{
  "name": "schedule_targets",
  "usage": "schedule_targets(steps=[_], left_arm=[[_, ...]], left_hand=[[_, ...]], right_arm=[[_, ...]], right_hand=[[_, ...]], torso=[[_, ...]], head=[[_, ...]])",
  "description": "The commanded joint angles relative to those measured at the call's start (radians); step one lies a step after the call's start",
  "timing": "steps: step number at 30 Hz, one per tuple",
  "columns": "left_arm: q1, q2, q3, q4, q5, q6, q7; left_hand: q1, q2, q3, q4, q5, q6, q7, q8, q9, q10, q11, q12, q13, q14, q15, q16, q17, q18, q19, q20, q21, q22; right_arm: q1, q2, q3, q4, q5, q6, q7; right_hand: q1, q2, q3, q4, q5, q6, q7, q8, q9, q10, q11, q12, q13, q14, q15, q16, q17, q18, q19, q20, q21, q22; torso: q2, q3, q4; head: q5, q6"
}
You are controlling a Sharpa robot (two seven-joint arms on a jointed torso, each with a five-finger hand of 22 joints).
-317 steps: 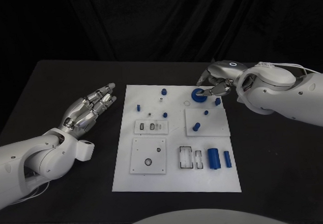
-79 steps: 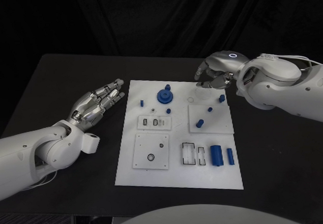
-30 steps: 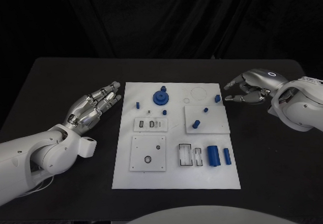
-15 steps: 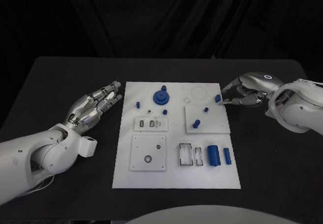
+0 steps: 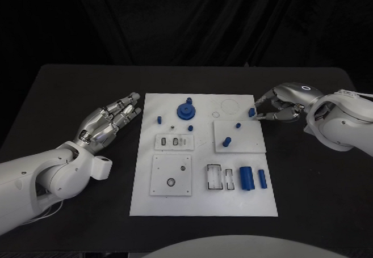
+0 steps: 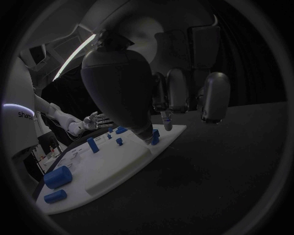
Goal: Assemble the parts on the task board
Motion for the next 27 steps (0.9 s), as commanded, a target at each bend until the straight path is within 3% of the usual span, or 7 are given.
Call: schedule_targets(steps=[1,24,27], left_arm=[[-0.001,0.002,0.001,0.0,0.003,0.016,0.128],[-0.002,0.004,0.001,-0.001,0.003,0.023,0.127],[-0.002,0.004,0.001,-0.002,0.003,0.024,0.126]], left_hand=[[0.007,-0.001,0.006,-0.001,0.004,-0.006,-0.004,0.002,0.0,-0.002,0.008,-0.005,-0.002,0.001,0.008,0.001,0.001,-0.001,-0.002,0.009,0.005,0.001],[0.007,0.001,0.01,-0.003,0.005,-0.01,-0.01,0.001,-0.001,-0.004,0.011,-0.006,-0.002,0.001,0.009,0.0,0.001,0.0,-0.003,0.011,0.004,0.001],[0.007,0.001,0.01,-0.003,0.005,-0.01,-0.01,0.001,-0.001,-0.004,0.011,-0.006,-0.002,0.001,0.009,0.0,0.001,0.0,-0.003,0.011,0.004,0.001]], right_arm=[[-0.003,0.005,0.0,-0.003,-0.002,0.022,-0.037],[-0.005,0.054,0.001,-0.024,-0.002,0.024,-0.029],[-0.005,0.057,0.001,-0.027,-0.002,0.026,-0.029]], right_hand=[[0.012,-0.002,-0.006,-0.001,0.006,-0.005,0.005,-0.006,-0.001,0.032,0.005,-0.007,0.188,0.073,0.003,-0.003,0.167,0.013,-0.006,0.002,-0.006,0.122],[0.014,0.002,-0.008,0.0,0.014,-0.004,0.008,-0.003,-0.002,0.031,0.008,-0.007,0.188,0.071,0.005,-0.007,0.164,0.014,-0.01,0.003,-0.014,0.119],[0.023,0.005,-0.007,-0.004,0.034,0.001,0.01,0.0,-0.001,0.03,0.01,-0.007,0.188,0.071,0.007,-0.008,0.164,0.014,-0.01,0.005,-0.016,0.12]], torso=[[0.0,0.0002,0.0009],[0.0,0.0005,-0.0004],[0.0,0.0006,0.0004]], head=[[-0.002,-0.002],[-0.002,-0.005],[-0.002,-0.006]])
